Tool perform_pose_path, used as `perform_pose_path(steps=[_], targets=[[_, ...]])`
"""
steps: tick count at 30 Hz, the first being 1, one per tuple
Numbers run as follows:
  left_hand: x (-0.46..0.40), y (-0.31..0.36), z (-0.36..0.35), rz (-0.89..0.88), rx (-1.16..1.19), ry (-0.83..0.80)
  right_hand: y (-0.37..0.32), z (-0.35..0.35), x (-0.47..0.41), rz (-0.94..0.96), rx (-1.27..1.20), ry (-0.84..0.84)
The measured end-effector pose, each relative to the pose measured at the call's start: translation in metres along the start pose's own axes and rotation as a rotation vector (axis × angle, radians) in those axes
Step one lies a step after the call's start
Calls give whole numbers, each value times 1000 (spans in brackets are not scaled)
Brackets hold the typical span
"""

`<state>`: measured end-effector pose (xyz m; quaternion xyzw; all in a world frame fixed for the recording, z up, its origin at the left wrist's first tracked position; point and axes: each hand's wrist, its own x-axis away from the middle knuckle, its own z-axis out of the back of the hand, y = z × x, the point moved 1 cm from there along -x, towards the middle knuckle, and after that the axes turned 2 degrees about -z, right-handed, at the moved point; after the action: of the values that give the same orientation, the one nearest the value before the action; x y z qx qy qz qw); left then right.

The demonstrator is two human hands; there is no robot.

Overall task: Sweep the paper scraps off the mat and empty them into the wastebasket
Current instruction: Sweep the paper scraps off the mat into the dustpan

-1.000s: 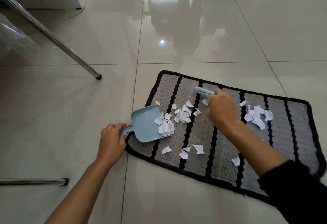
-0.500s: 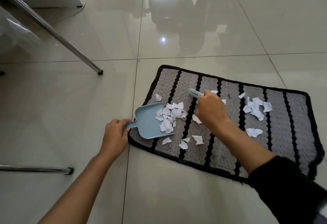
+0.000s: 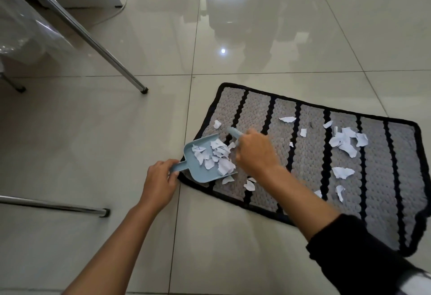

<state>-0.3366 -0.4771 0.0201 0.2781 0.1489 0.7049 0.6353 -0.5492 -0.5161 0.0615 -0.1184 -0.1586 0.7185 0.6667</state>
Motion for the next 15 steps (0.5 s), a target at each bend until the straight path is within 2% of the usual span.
perform_pose_path(steps=[5, 11, 15], targets=[[4, -4, -1, -15, 13, 8, -46, -11, 25, 175, 22, -110], [9, -21, 3, -5, 48, 53, -29, 15, -24, 125, -39, -12], [11, -29, 3, 7, 57, 78, -19, 7, -61, 113, 96, 40]])
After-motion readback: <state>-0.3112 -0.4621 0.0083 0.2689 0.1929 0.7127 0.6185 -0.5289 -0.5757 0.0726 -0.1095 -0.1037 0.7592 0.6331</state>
